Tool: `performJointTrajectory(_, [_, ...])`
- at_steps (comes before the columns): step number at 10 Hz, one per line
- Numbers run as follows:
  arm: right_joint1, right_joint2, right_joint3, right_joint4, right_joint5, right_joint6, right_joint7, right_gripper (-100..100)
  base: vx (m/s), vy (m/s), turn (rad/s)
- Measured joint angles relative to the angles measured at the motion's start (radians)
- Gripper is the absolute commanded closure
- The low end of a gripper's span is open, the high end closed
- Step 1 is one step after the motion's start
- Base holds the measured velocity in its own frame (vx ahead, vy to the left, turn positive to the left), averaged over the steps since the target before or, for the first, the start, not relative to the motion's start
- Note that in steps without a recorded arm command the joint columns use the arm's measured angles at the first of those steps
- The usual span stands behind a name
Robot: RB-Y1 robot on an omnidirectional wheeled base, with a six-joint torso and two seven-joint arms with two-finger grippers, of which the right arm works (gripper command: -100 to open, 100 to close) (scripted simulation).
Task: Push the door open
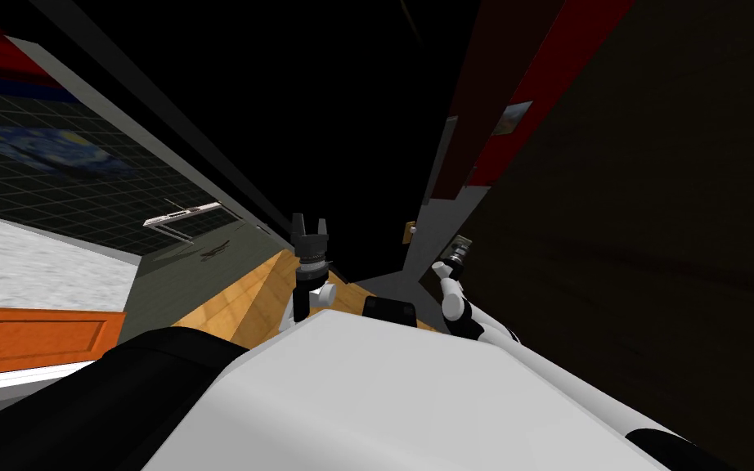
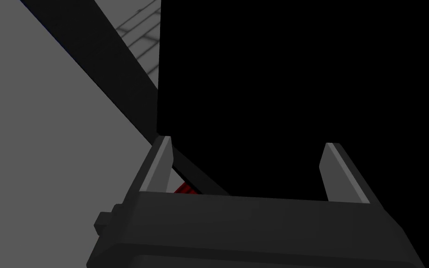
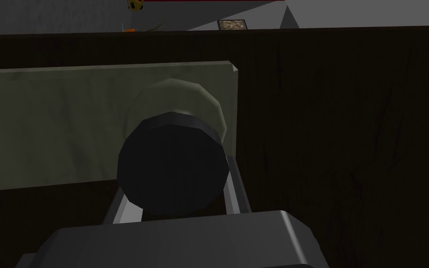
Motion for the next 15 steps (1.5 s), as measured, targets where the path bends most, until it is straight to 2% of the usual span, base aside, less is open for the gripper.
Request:
performJointTrajectory(1, [-0.003, 0.002, -0.011, -0.002, -0.005, -0.008, 0.011, 100, 0.026, -0.049, -0.039])
performJointTrajectory(2, [-0.015, -0.016, -0.014, 0.019, -0.006, -0.027, 0.009, 100, 0.034, -0.053, 0.033])
performJointTrajectory(3, [-0.026, -0.029, -0.02, 0.029, -0.009, -0.049, 0.008, -100, -0.015, 0.103, -0.021])
performJointTrajectory(5, [-0.025, -0.025, -0.038, 0.024, -0.018, -0.041, 0.029, -100, -0.043, 0.199, -0.045])
performJointTrajectory(7, [-0.032, -0.021, -0.055, 0.039, -0.028, -0.039, 0.049, -100, -0.05, 0.232, -0.04])
performJointTrajectory(8, [-0.027, -0.003, -0.071, 0.012, -0.037, -0.02, 0.072, -100, -0.035, 0.172, -0.035])
performJointTrajectory(10, [-0.039, 0.001, -0.087, 0.039, -0.046, -0.022, 0.091, -100, -0.027, 0.167, -0.037])
performJointTrajectory(12, [-0.036, 0.029, -0.111, 0.026, -0.059, -0.006, 0.121, -100, -0.042, 0.165, -0.026])
performJointTrajectory(14, [-0.04, 0.031, -0.115, 0.037, -0.061, -0.008, 0.126, -100, 0.02, -0.028, 0.103])
performJointTrajectory(15, [-0.04, 0.016, -0.125, 0.036, -0.067, -0.013, 0.133, -100, 0.092, -0.208, 0.194])
